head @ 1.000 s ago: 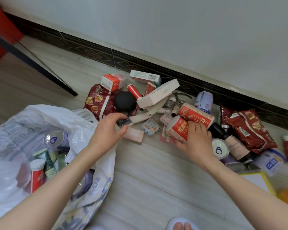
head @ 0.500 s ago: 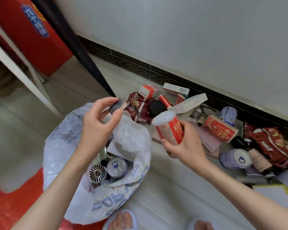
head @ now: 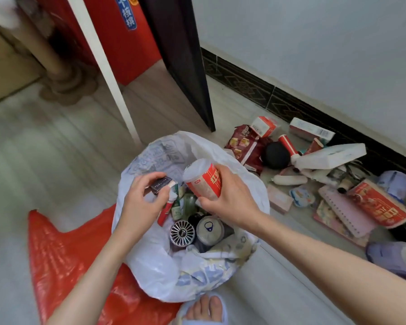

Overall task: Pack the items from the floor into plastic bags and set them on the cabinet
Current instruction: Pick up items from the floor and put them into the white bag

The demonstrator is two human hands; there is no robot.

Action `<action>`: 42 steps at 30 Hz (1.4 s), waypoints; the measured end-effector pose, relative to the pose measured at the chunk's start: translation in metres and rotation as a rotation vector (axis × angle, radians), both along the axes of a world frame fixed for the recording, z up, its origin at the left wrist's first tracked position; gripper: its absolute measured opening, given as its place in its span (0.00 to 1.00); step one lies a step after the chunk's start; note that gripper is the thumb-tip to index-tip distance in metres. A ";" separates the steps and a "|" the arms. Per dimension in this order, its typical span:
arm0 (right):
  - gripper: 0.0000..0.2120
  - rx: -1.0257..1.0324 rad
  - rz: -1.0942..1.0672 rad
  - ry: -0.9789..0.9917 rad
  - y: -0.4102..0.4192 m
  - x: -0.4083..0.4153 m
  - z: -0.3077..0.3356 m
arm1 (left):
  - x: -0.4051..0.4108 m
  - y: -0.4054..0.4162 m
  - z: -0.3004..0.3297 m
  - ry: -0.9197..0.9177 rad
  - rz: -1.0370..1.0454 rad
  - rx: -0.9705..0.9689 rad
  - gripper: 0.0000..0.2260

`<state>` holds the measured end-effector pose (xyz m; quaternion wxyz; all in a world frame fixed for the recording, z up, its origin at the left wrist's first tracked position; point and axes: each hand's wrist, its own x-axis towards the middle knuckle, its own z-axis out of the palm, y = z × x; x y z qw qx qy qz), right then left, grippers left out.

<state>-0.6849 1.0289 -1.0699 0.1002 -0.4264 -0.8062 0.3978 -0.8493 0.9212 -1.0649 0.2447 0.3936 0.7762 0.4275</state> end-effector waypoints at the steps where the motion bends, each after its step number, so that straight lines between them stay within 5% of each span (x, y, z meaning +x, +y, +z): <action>1: 0.34 0.057 0.040 -0.047 0.002 -0.002 -0.007 | -0.004 -0.005 -0.011 0.050 -0.024 -0.063 0.12; 6: 0.33 0.202 0.244 -0.330 0.001 0.000 -0.033 | -0.008 -0.026 -0.055 0.253 -0.233 -0.338 0.17; 13: 0.34 0.245 0.331 -0.458 0.000 -0.003 -0.047 | 0.010 -0.038 -0.072 0.528 -0.386 -0.483 0.21; 18: 0.29 0.189 0.355 -0.445 0.007 0.002 -0.048 | 0.020 -0.043 -0.075 0.525 -0.428 -0.639 0.34; 21: 0.23 0.173 0.341 -0.394 0.005 0.007 -0.045 | 0.023 -0.039 -0.074 0.518 -0.449 -0.700 0.29; 25: 0.16 0.308 0.319 -0.286 0.002 0.031 -0.032 | 0.034 -0.023 -0.054 0.478 -0.437 -0.594 0.31; 29: 0.13 0.515 0.184 -0.264 0.014 0.072 -0.019 | 0.057 -0.003 -0.036 0.490 -0.470 -0.223 0.25; 35: 0.15 0.436 -0.159 -0.382 0.048 0.174 -0.025 | 0.126 0.048 -0.033 0.443 -0.619 -0.016 0.19; 42: 0.21 0.317 -0.426 -0.555 0.088 0.277 -0.046 | 0.202 0.130 -0.061 0.461 -0.781 -0.034 0.19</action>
